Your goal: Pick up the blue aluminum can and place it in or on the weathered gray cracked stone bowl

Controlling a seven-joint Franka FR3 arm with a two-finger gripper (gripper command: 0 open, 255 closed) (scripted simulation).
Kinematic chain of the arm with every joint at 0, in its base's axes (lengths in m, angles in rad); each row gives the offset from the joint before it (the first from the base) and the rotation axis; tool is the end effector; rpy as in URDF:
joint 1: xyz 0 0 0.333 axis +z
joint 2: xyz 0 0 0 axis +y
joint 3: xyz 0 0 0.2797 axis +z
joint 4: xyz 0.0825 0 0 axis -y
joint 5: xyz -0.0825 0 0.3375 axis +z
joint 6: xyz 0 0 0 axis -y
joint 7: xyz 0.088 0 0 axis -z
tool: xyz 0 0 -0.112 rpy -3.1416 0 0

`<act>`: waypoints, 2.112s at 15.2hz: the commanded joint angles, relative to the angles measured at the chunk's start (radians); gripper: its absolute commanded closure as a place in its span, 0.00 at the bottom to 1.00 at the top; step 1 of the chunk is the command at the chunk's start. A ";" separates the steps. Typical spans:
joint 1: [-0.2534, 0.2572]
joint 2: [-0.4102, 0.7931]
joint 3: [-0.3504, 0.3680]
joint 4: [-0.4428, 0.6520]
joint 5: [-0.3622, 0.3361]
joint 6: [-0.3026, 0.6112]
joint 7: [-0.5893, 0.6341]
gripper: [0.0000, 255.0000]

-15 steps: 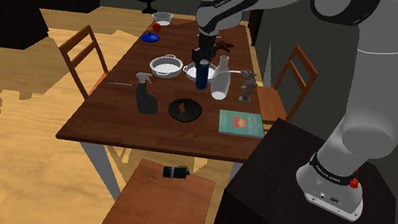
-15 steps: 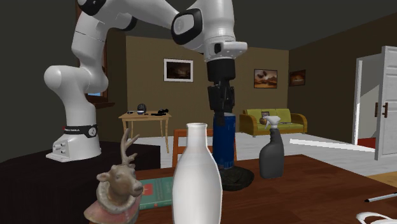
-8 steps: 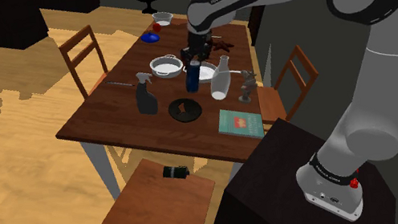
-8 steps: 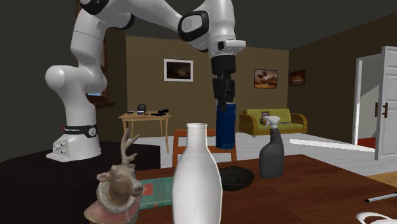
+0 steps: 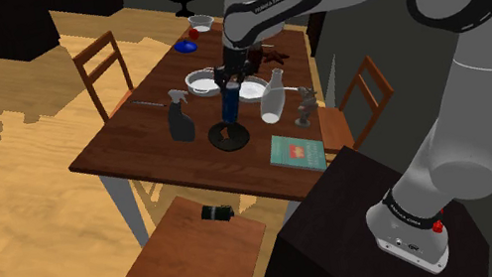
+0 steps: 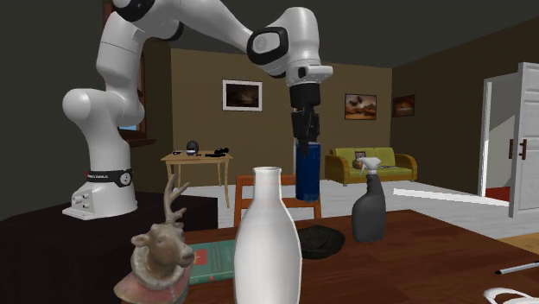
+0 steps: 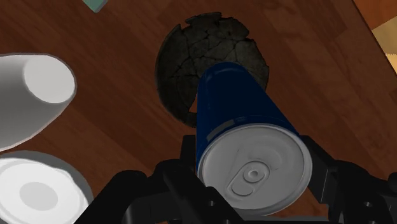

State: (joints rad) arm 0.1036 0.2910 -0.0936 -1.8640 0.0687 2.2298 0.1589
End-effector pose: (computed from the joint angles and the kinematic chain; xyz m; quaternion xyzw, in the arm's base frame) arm 0.5824 0.0111 0.3555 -0.9949 0.0918 -0.0368 0.0178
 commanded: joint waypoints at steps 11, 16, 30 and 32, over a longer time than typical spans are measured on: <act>-0.004 0.085 0.006 -0.050 0.016 0.136 -0.012 1.00; -0.006 0.126 0.010 -0.062 0.023 0.189 -0.019 1.00; 0.283 0.327 -0.071 0.106 0.078 0.181 0.854 0.00; 0.317 0.393 -0.085 0.192 0.099 0.152 0.984 0.00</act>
State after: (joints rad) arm 0.4040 0.6472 -0.1706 -1.7238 0.1566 2.4019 1.0683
